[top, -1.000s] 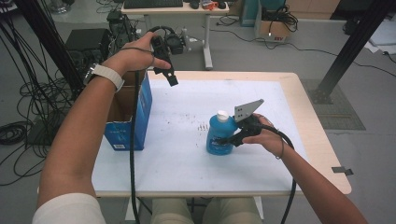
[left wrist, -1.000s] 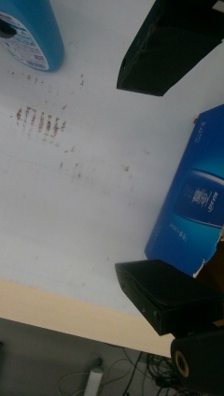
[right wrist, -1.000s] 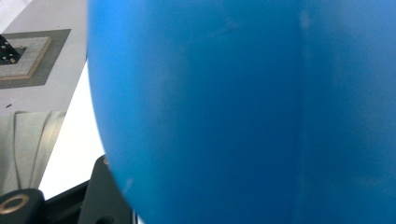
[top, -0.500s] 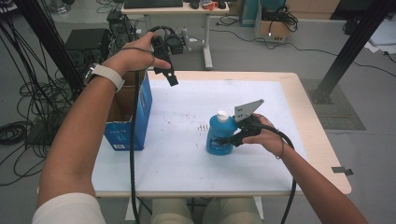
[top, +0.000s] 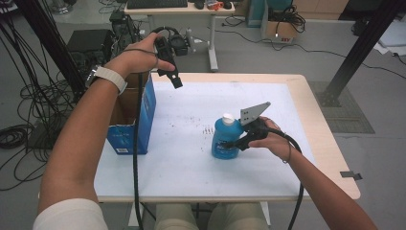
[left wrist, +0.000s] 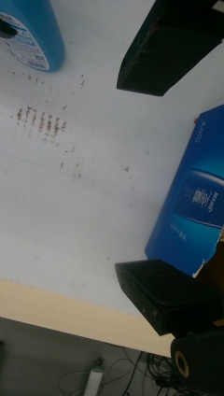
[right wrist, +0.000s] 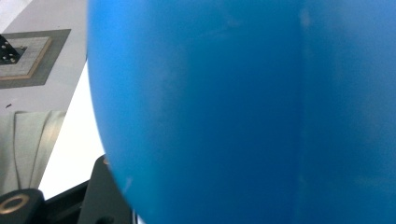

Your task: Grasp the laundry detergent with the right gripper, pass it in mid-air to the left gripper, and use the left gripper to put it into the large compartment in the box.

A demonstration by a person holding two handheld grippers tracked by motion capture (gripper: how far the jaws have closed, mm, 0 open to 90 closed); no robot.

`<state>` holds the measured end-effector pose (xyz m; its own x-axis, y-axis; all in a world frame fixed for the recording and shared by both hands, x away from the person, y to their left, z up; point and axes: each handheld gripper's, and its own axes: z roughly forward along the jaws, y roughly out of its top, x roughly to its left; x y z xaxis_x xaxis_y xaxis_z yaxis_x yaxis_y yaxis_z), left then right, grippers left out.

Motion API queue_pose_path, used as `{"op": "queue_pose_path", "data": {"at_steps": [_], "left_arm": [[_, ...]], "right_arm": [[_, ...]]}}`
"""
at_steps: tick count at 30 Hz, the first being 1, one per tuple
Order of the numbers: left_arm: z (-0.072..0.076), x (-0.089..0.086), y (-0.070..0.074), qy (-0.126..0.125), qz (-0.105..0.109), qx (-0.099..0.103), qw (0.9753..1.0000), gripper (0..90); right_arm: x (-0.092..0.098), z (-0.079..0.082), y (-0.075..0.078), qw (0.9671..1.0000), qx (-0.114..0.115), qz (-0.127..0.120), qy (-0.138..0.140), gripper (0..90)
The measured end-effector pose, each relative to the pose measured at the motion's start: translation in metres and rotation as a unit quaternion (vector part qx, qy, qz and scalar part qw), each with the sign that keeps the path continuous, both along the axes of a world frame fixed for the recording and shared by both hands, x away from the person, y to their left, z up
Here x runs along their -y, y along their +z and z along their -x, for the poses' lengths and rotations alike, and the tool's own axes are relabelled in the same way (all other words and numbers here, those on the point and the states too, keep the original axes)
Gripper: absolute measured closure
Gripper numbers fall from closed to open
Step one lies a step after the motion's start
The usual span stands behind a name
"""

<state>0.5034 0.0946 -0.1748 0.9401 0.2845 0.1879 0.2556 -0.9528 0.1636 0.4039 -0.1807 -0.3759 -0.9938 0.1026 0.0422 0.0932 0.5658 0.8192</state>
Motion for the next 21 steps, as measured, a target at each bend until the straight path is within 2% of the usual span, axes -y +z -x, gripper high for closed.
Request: {"op": "queue_pose_path", "data": {"at_steps": [17, 19, 21], "left_arm": [[0.0001, -0.0009, 0.0006, 0.001, 0.002, 0.001, 1.0000, 11.3], [0.0000, -0.0011, -0.0013, 0.002, 0.011, 0.001, 0.9999, 11.3], [-0.0001, -0.0007, -0.0012, 0.001, 0.010, 0.001, 0.9999, 11.3]], "right_arm": [[-0.0002, -0.0003, 0.0000, 1.0000, 0.000, -0.001, 0.001, 43.1], [-0.0002, -0.0002, 0.0001, 1.0000, 0.000, 0.000, 0.001, 43.1], [-0.0002, -0.0002, 0.0001, 1.0000, 0.000, 0.000, 0.001, 43.1]]}}
